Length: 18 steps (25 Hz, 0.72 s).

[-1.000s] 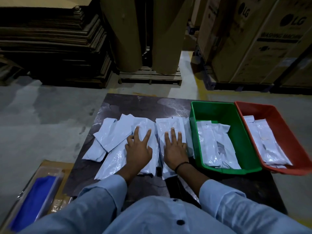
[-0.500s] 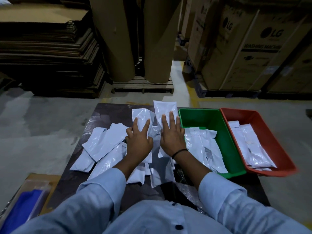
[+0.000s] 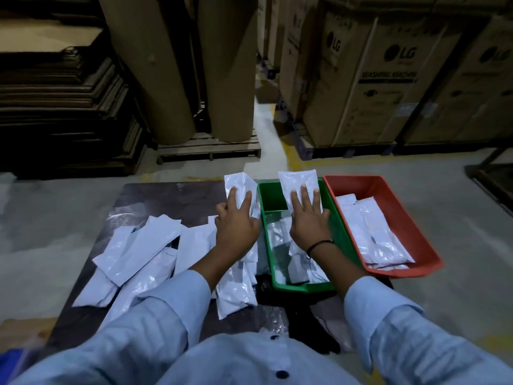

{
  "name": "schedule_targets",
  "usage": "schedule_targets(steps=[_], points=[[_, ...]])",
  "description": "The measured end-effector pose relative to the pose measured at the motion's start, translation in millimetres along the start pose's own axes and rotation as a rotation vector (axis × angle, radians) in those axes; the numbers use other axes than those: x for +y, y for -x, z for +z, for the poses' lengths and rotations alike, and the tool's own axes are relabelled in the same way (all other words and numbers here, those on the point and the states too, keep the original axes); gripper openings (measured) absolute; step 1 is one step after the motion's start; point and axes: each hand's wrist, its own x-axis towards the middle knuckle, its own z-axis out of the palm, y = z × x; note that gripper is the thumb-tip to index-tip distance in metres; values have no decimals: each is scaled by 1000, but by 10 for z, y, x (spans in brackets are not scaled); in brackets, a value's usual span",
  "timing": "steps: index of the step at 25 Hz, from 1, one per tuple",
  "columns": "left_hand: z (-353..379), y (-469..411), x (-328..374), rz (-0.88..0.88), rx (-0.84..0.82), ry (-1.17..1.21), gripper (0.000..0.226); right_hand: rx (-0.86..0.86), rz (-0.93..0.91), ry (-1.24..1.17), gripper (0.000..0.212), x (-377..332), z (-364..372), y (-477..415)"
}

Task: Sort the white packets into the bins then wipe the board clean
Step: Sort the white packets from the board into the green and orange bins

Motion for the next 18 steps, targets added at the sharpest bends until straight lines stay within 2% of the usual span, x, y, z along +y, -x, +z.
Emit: schedule_targets(steps=[4,11,16,18], points=[[57,-21,303,9,-35,45,69,-119,8,43,83,375,217,62],[179,-41,657,4,-62,41,71,-265,-71,128,68,521,486,108],[323,-2,789,-18,-84,26,72,-377,-108,125,95,613,678,101],[375,0,844,-35,-90,36,73,-384,-92,60,79,630,742,109]])
